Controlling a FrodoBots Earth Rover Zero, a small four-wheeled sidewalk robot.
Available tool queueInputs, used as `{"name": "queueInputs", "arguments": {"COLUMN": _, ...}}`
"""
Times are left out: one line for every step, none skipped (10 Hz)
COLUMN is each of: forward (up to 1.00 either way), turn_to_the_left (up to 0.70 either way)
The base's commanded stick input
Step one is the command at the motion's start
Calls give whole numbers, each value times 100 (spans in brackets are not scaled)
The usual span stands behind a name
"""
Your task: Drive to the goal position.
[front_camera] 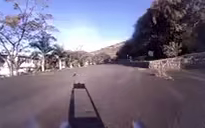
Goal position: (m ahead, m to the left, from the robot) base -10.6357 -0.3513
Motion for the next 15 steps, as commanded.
{"name": "queueInputs", "arguments": {"forward": 50, "turn_to_the_left": 0}}
{"name": "queueInputs", "arguments": {"forward": 50, "turn_to_the_left": -5}}
{"name": "queueInputs", "arguments": {"forward": 50, "turn_to_the_left": -27}}
{"name": "queueInputs", "arguments": {"forward": 50, "turn_to_the_left": -50}}
{"name": "queueInputs", "arguments": {"forward": 50, "turn_to_the_left": -50}}
{"name": "queueInputs", "arguments": {"forward": 50, "turn_to_the_left": -32}}
{"name": "queueInputs", "arguments": {"forward": 50, "turn_to_the_left": 0}}
{"name": "queueInputs", "arguments": {"forward": 50, "turn_to_the_left": -11}}
{"name": "queueInputs", "arguments": {"forward": 50, "turn_to_the_left": -50}}
{"name": "queueInputs", "arguments": {"forward": 50, "turn_to_the_left": -37}}
{"name": "queueInputs", "arguments": {"forward": 49, "turn_to_the_left": 0}}
{"name": "queueInputs", "arguments": {"forward": 33, "turn_to_the_left": 0}}
{"name": "queueInputs", "arguments": {"forward": 0, "turn_to_the_left": 0}}
{"name": "queueInputs", "arguments": {"forward": 0, "turn_to_the_left": 0}}
{"name": "queueInputs", "arguments": {"forward": 0, "turn_to_the_left": 0}}
